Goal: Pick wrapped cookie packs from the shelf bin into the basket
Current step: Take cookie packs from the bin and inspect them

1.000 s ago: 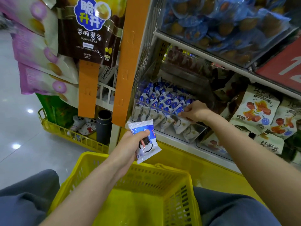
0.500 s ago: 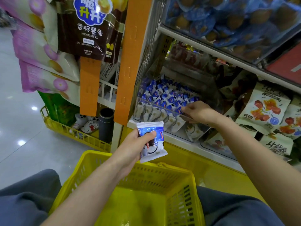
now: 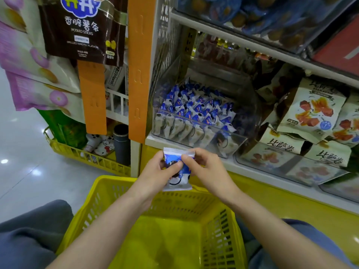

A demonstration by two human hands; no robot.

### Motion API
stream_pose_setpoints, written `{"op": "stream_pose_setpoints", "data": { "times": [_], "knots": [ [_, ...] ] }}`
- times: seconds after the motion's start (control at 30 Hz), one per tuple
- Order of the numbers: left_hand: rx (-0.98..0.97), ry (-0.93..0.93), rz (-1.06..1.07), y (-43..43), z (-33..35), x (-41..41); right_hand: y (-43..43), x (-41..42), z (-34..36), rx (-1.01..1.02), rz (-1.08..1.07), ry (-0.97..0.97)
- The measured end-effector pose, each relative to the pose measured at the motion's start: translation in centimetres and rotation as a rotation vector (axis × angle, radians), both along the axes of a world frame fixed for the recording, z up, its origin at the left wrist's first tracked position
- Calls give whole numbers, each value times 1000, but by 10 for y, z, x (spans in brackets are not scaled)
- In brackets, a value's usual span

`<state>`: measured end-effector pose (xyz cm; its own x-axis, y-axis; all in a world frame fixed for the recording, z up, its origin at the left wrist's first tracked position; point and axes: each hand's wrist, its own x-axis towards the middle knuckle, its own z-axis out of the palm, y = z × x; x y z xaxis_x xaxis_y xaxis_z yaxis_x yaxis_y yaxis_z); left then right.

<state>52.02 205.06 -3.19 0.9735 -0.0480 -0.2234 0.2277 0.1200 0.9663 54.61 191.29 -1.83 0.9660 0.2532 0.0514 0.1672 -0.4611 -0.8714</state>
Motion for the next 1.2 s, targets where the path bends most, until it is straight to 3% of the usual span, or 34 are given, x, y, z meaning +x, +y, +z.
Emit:
{"op": "stream_pose_setpoints", "data": {
  "times": [0.3, 0.47, 0.57, 0.7, 0.83, 0.93, 1.07, 1.2],
  "knots": [
    [100, -49, 108, -5, -2, -1, -3, -2, -18, 109, 4, 108],
    [111, -12, 96, -5, -6, 0, -10, -8, -16, -280, 39, -306],
    [83, 13, 75, -6, -6, -1, -12, -9, -13, -333, 29, -416],
    [21, 61, 9, -5, -4, -1, -15, -3, -10, -132, -127, -269],
    [-20, 29, 47, -5, -6, -3, -18, 6, -3, 235, -291, 92],
    [5, -21, 169, -1, -6, 1, -18, 4, -3, 396, -264, 337],
    [198, -112, 334, 6, -12, 8, -11, -5, -7, 279, -80, 492],
    [400, -253, 359, 8, -15, 7, -4, -8, -12, 127, 10, 468]
  ]
}}
